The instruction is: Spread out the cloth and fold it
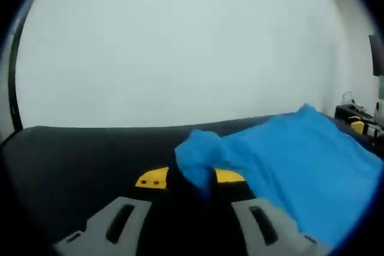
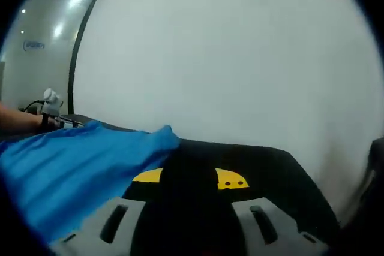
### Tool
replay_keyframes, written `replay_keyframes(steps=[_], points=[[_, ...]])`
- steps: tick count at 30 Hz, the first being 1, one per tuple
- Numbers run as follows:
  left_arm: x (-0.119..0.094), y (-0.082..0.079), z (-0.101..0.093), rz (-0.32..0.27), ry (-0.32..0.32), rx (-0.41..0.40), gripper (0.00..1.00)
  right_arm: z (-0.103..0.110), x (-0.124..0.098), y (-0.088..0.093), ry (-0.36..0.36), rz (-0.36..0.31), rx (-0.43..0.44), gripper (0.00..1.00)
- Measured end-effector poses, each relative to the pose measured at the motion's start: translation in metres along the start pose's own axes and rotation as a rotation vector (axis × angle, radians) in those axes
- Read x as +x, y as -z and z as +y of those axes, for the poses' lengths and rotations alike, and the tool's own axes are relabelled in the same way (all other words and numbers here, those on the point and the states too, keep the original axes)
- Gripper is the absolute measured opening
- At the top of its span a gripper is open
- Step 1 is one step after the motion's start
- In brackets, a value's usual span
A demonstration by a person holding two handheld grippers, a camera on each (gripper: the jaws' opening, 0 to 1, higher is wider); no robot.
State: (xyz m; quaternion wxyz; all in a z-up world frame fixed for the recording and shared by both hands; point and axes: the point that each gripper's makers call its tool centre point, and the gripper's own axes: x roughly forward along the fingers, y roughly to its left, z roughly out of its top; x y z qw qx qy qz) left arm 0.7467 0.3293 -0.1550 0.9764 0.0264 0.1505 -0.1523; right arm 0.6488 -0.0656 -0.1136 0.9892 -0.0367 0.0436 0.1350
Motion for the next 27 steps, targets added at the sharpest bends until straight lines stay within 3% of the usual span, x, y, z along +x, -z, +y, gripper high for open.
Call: replay_keyframes(steps=[4,5,7,9,11,12,14,16,18,19,21,23,25,27], points=[[0.002,-0.001,-0.021,-0.028,0.066,0.145,0.06,0.004,0.020,-0.004,-0.037,0.009,0.021,0.28],[-0.003,-0.003,-0.010,-0.023,0.025,0.140,0.00,0.007,0.028,-0.003,-0.056,0.017,0.071,0.28],[-0.016,-0.013,0.007,-0.018,0.001,0.102,0.00,0.006,0.039,-0.002,-0.061,0.026,0.085,0.28],[-0.034,-0.048,0.037,-0.088,-0.079,0.163,0.00,0.007,0.045,0.001,-0.050,0.025,0.088,0.26],[-0.052,-0.072,0.069,-0.101,-0.170,0.169,0.00,0.011,0.050,0.007,-0.057,0.048,0.049,0.26],[-0.055,-0.074,0.075,-0.087,-0.173,0.158,0.00,0.015,0.051,0.010,-0.072,0.065,0.021,0.26],[-0.058,-0.063,0.089,-0.041,-0.191,0.124,0.00,0.022,0.052,0.010,-0.100,0.075,0.013,0.26],[-0.057,-0.036,0.104,0.039,-0.251,0.169,0.00,0.026,0.052,0.009,-0.127,0.080,0.041,0.26],[-0.053,-0.002,0.106,0.124,-0.243,0.094,0.00,0.028,0.054,0.006,-0.143,0.081,0.085,0.26],[-0.050,0.010,0.103,0.134,-0.222,0.032,0.00,0.030,0.057,0.003,-0.155,0.079,0.099,0.26],[-0.044,0.021,0.102,0.126,-0.206,-0.006,0.00,0.036,0.064,0.000,-0.166,0.086,0.099,0.24],[-0.040,0.014,0.099,0.032,-0.204,-0.024,0.00,0.040,0.074,0.005,-0.165,0.139,0.010,0.23],[-0.042,0.015,0.097,0.017,-0.206,-0.003,0.00,0.044,0.085,0.005,-0.161,0.143,-0.038,0.23],[-0.043,0.014,0.097,0.004,-0.199,-0.010,0.00,0.046,0.100,0.009,-0.143,0.164,-0.013,0.23]])
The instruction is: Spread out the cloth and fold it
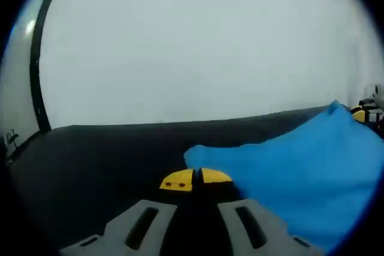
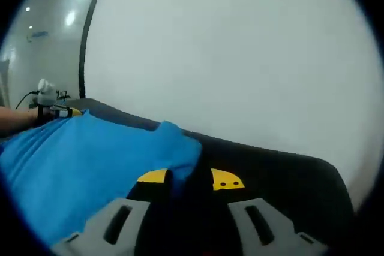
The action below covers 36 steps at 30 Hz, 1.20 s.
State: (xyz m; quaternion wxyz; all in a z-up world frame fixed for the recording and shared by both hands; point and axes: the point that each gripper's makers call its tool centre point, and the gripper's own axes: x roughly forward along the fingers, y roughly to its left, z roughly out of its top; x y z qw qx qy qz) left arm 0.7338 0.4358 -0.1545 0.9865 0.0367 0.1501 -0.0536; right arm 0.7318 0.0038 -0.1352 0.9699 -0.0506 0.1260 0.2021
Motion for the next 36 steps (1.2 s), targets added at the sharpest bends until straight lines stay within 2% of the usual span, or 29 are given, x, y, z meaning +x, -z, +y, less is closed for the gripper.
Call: replay_keyframes(steps=[2,3,4,5,7,9,10,11,12,13,14,15,16,17,18,19,21,23,24,25,26,27,28,29,30,31,34,36], points=[[-0.001,-0.002,-0.003,-0.014,0.025,-0.029,0.00,0.003,0.018,0.004,-0.003,0.005,0.103,0.23],[-0.001,-0.003,-0.005,-0.011,0.039,-0.039,0.00,0.002,0.025,0.005,-0.003,-0.001,0.110,0.22],[-0.002,-0.004,-0.007,-0.014,0.052,-0.042,0.00,0.000,0.029,0.005,0.012,0.001,0.090,0.14],[-0.004,-0.007,-0.008,-0.023,0.052,-0.031,0.00,-0.005,0.030,0.005,0.031,0.015,0.032,0.02],[-0.009,-0.017,-0.005,-0.046,0.055,0.009,0.00,-0.006,0.023,-0.006,0.018,-0.007,0.048,0.00],[-0.016,-0.042,-0.005,-0.094,0.070,0.022,0.00,-0.021,0.011,-0.035,0.040,-0.078,0.000,0.00],[-0.021,-0.060,-0.009,-0.137,0.102,0.006,0.00,-0.026,0.002,-0.054,0.031,-0.134,0.014,0.00],[-0.025,-0.082,-0.016,-0.189,0.140,-0.012,0.00,-0.028,-0.009,-0.076,0.008,-0.191,-0.012,0.00],[-0.028,-0.098,-0.020,-0.216,0.160,-0.024,0.00,-0.036,-0.023,-0.096,0.026,-0.235,-0.074,0.00],[-0.030,-0.110,-0.023,-0.213,0.160,-0.025,0.00,-0.042,-0.034,-0.113,0.037,-0.275,-0.102,0.00],[-0.029,-0.118,-0.025,-0.215,0.158,-0.016,0.00,-0.048,-0.045,-0.127,0.058,-0.332,-0.087,0.00],[-0.024,-0.122,-0.028,-0.215,0.146,-0.002,0.00,-0.056,-0.047,-0.130,0.082,-0.364,-0.050,0.00],[-0.016,-0.116,-0.027,-0.177,0.112,0.040,0.00,-0.069,-0.042,-0.117,0.128,-0.302,-0.055,0.00],[-0.008,-0.110,-0.027,-0.164,0.083,0.067,0.00,-0.077,-0.038,-0.106,0.169,-0.271,-0.050,0.00],[-0.002,-0.104,-0.028,-0.157,0.070,0.073,0.00,-0.080,-0.024,-0.085,0.173,-0.212,-0.089,0.00],[0.010,-0.083,-0.034,-0.105,0.061,0.052,0.00,-0.081,-0.016,-0.064,0.180,-0.156,-0.098,0.00],[0.027,-0.049,-0.041,-0.029,0.057,0.063,0.00,-0.079,-0.003,-0.029,0.163,-0.098,-0.130,0.00],[0.038,-0.021,-0.040,0.022,0.035,0.147,0.00,-0.083,0.005,-0.001,0.167,-0.050,-0.119,0.00],[0.043,-0.011,-0.041,0.038,0.041,0.154,0.00,-0.082,0.010,0.019,0.150,-0.038,-0.088,0.00],[0.045,-0.004,-0.040,0.045,0.031,0.145,0.00,-0.083,0.011,0.023,0.148,-0.038,-0.078,0.00],[0.046,-0.020,-0.039,-0.080,0.026,0.154,0.00,-0.084,0.008,0.012,0.157,-0.019,-0.123,0.00],[0.046,-0.011,-0.035,-0.026,0.009,0.183,0.00,-0.083,0.011,0.002,0.146,-0.107,-0.097,0.00],[0.048,-0.015,-0.038,-0.054,0.017,0.183,0.00,-0.088,0.013,0.015,0.166,-0.041,-0.045,0.00],[0.047,-0.015,-0.037,-0.048,0.020,0.161,0.00,-0.094,0.014,0.024,0.188,0.007,-0.022,0.03],[0.047,-0.014,-0.036,-0.060,0.024,0.114,0.00,-0.099,0.014,0.013,0.203,-0.054,-0.007,0.05],[0.045,-0.015,-0.037,-0.068,0.022,0.101,0.01,-0.104,0.015,0.017,0.226,-0.043,0.011,0.08],[0.042,-0.017,-0.033,-0.094,-0.022,0.134,0.09,-0.104,0.012,0.015,0.253,-0.043,-0.029,0.16],[0.040,-0.019,-0.036,-0.098,-0.010,0.122,0.10,-0.108,0.008,0.013,0.267,-0.050,-0.013,0.20]])
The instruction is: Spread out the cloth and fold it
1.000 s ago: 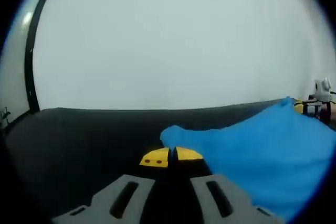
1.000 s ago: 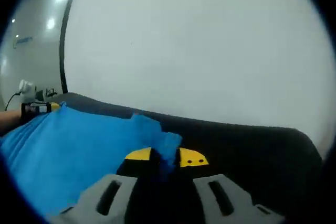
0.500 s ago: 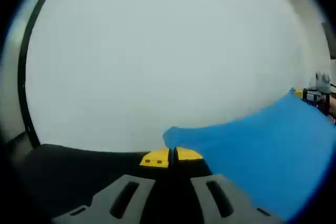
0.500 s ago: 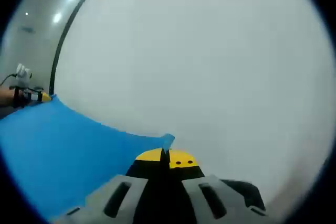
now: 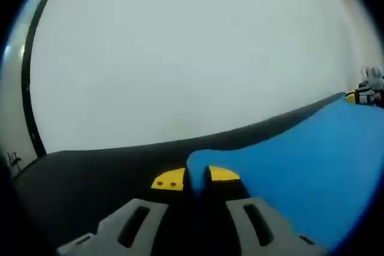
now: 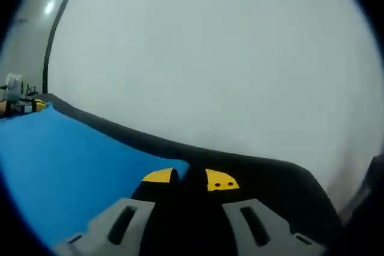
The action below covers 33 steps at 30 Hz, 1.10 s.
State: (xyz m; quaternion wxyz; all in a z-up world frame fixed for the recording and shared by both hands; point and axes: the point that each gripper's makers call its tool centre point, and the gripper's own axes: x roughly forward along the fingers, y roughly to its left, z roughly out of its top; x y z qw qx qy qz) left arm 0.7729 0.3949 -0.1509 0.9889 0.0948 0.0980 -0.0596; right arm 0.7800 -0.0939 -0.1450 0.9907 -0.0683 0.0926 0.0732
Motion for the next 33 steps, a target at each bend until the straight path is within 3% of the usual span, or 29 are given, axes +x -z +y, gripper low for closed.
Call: replay_keyframes(steps=[3,5,7,8,10,11,12,13,14,16,17,19,22,24,26,27,29,31,33], points=[[-0.010,-0.001,-0.007,0.036,0.112,-0.233,0.23,-0.014,-0.010,-0.009,0.002,-0.064,0.148,0.26],[-0.019,-0.020,0.000,-0.065,0.171,-0.355,0.28,-0.036,-0.025,-0.022,0.035,-0.164,0.364,0.20],[-0.032,-0.041,0.021,-0.207,0.163,-0.457,0.27,-0.053,-0.044,-0.028,0.048,-0.224,0.602,0.19],[-0.038,-0.045,0.027,-0.241,0.174,-0.491,0.28,-0.056,-0.053,-0.031,0.049,-0.229,0.626,0.17],[-0.045,-0.045,0.038,-0.269,0.169,-0.534,0.28,-0.053,-0.074,-0.048,0.032,-0.264,0.456,0.12],[-0.050,-0.049,0.042,-0.299,0.174,-0.523,0.28,-0.049,-0.085,-0.058,0.027,-0.268,0.433,0.12],[-0.056,-0.056,0.046,-0.363,0.173,-0.511,0.28,-0.040,-0.098,-0.072,-0.001,-0.293,0.426,0.12],[-0.062,-0.064,0.048,-0.426,0.183,-0.549,0.29,-0.033,-0.110,-0.089,-0.028,-0.339,0.440,0.12],[-0.066,-0.067,0.046,-0.435,0.213,-0.600,0.30,-0.027,-0.122,-0.105,-0.052,-0.362,0.456,0.12],[-0.084,-0.063,0.037,-0.353,0.307,-0.733,0.30,-0.019,-0.146,-0.139,-0.089,-0.438,0.480,0.13],[-0.093,-0.063,0.042,-0.361,0.282,-0.689,0.27,-0.015,-0.157,-0.153,-0.108,-0.468,0.466,0.13],[-0.118,-0.069,0.044,-0.329,0.205,-0.494,0.22,-0.004,-0.176,-0.172,-0.142,-0.500,0.417,0.13],[-0.182,-0.103,0.020,-0.352,0.344,-0.331,0.24,0.011,-0.192,-0.178,-0.164,-0.470,0.364,0.13],[-0.234,-0.124,0.012,-0.403,0.390,-0.317,0.25,0.022,-0.214,-0.189,-0.181,-0.490,0.372,0.12],[-0.283,-0.143,0.009,-0.472,0.416,-0.317,0.25,0.040,-0.248,-0.209,-0.246,-0.559,0.424,0.12],[-0.313,-0.150,0.004,-0.489,0.440,-0.309,0.25,0.050,-0.269,-0.220,-0.290,-0.590,0.457,0.12],[-0.351,-0.156,-0.004,-0.511,0.468,-0.312,0.25,0.072,-0.310,-0.233,-0.350,-0.639,0.457,0.12],[-0.385,-0.156,-0.017,-0.517,0.489,-0.286,0.26,0.104,-0.359,-0.234,-0.432,-0.670,0.376,0.14],[-0.409,-0.151,-0.030,-0.512,0.510,-0.257,0.26,0.126,-0.394,-0.224,-0.441,-0.678,0.292,0.23]])
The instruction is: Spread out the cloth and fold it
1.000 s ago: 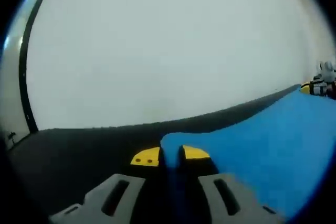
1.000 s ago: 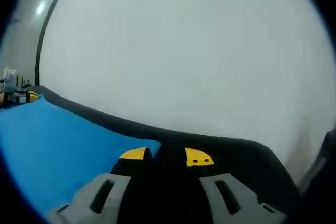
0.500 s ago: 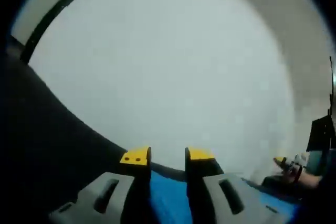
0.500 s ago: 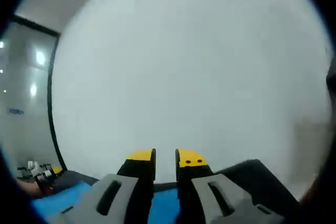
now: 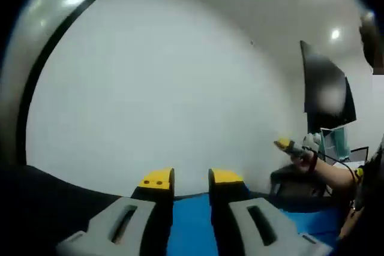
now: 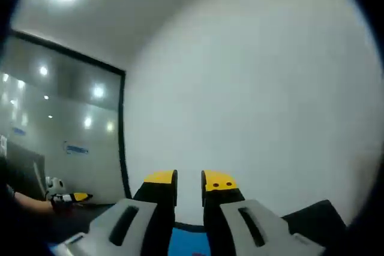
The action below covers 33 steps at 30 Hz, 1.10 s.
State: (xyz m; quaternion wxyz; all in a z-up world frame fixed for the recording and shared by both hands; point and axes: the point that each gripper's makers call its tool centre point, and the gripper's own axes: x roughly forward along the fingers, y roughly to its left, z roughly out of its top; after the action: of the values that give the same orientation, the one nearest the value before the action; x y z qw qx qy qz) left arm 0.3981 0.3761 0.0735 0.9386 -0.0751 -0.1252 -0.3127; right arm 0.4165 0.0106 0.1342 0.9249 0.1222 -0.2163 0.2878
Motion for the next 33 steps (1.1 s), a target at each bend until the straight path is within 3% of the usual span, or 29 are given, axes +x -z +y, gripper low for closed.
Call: replay_keyframes(steps=[2,3,4,6,10,13,17,21,23,26,30,33], points=[[-0.018,0.003,-0.031,0.014,0.068,0.031,0.26,0.027,-0.029,0.000,-0.022,0.017,-0.056,0.34],[-0.031,0.008,-0.053,0.033,0.118,0.044,0.26,0.037,-0.044,0.000,-0.021,0.019,-0.065,0.35],[-0.036,0.011,-0.062,0.047,0.142,0.062,0.26,0.050,-0.060,0.003,-0.037,0.031,-0.084,0.35],[-0.051,0.032,-0.094,0.119,0.218,0.136,0.27,0.074,-0.094,0.016,-0.074,0.095,-0.121,0.35],[-0.072,0.086,-0.147,0.288,0.360,0.310,0.30,0.078,-0.147,0.040,-0.063,0.173,-0.130,0.35],[-0.082,0.116,-0.200,0.326,0.480,0.298,0.31,0.089,-0.182,0.050,-0.070,0.221,-0.131,0.35],[-0.091,0.135,-0.260,0.338,0.618,0.223,0.33,0.101,-0.212,0.066,-0.076,0.272,-0.207,0.31],[-0.110,0.170,-0.274,0.441,0.665,0.273,0.33,0.108,-0.249,0.102,-0.069,0.383,-0.344,0.31],[-0.125,0.186,-0.274,0.486,0.680,0.320,0.34,0.112,-0.263,0.112,-0.062,0.401,-0.357,0.32],[-0.130,0.184,-0.275,0.445,0.661,0.314,0.37,0.117,-0.282,0.121,-0.049,0.413,-0.305,0.34],[-0.107,0.167,-0.277,0.338,0.588,0.328,0.36,0.119,-0.290,0.117,-0.026,0.402,-0.273,0.35],[-0.093,0.152,-0.295,0.266,0.621,0.314,0.34,0.125,-0.287,0.108,-0.023,0.382,-0.260,0.35]])
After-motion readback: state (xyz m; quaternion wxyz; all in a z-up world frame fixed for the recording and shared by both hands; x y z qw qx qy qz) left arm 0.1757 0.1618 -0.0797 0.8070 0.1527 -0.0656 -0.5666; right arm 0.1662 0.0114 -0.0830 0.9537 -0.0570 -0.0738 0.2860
